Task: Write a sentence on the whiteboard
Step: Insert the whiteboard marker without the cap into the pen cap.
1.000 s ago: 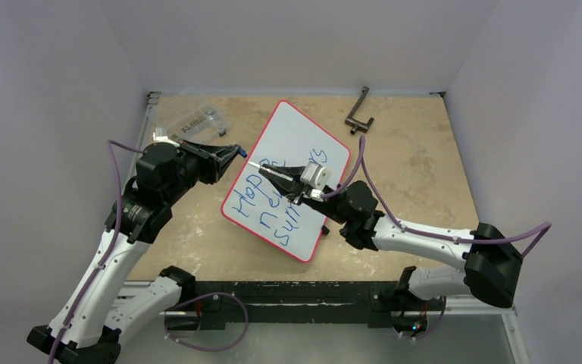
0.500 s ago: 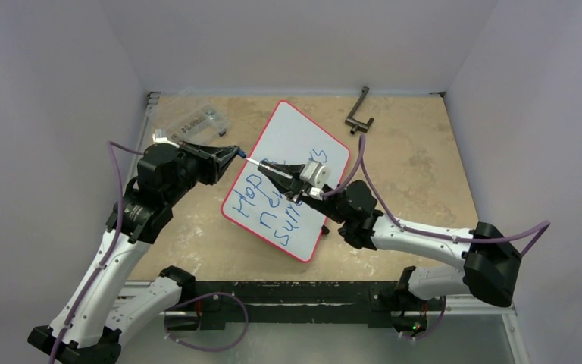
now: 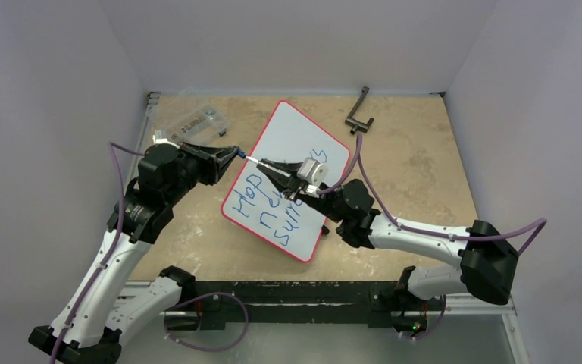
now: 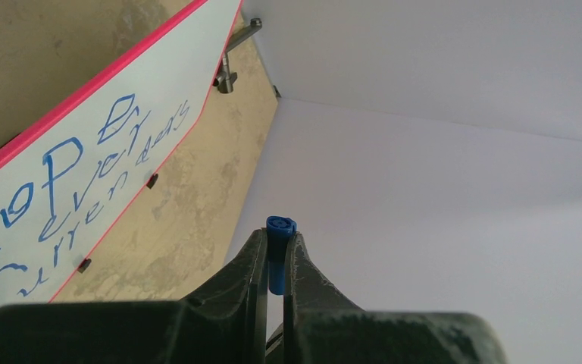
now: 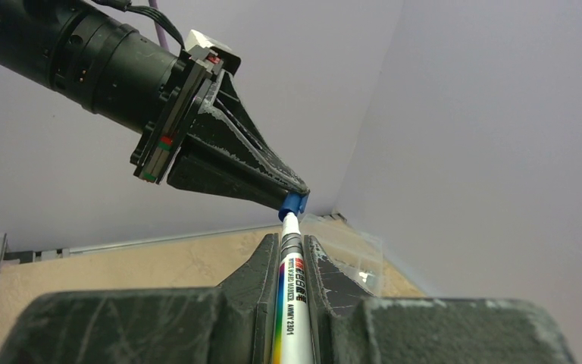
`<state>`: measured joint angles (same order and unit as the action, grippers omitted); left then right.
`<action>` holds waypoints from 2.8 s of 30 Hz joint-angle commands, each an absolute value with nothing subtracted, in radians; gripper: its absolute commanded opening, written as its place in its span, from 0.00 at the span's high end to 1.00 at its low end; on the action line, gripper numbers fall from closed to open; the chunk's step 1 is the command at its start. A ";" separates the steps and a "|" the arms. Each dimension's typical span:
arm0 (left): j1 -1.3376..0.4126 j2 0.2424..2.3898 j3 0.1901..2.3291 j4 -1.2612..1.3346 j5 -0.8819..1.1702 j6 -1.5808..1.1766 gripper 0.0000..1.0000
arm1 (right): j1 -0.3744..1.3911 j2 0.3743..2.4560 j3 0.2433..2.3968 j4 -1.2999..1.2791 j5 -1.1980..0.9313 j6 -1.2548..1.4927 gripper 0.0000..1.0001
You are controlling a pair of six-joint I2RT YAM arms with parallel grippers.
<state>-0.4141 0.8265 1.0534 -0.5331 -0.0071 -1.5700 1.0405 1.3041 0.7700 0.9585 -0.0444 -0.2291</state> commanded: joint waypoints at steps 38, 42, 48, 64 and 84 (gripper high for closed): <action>-0.406 0.776 0.982 -0.394 -0.012 -1.678 1.00 | 1.061 1.459 0.888 1.099 -0.003 -0.239 1.00; -0.406 0.780 0.970 -0.369 -0.005 -1.692 1.00 | 1.067 1.488 0.907 1.098 -0.003 -0.240 1.00; -0.406 0.781 0.966 -0.357 -0.005 -1.692 1.00 | 1.072 1.529 0.939 1.084 -0.010 -0.231 1.00; -0.407 0.761 0.934 -0.249 0.084 -1.691 1.00 | 1.077 1.621 1.013 1.081 -0.053 -0.156 1.00; -0.412 0.790 0.967 -0.095 0.167 -1.554 1.00 | 1.077 1.707 1.157 1.086 -0.094 0.239 1.00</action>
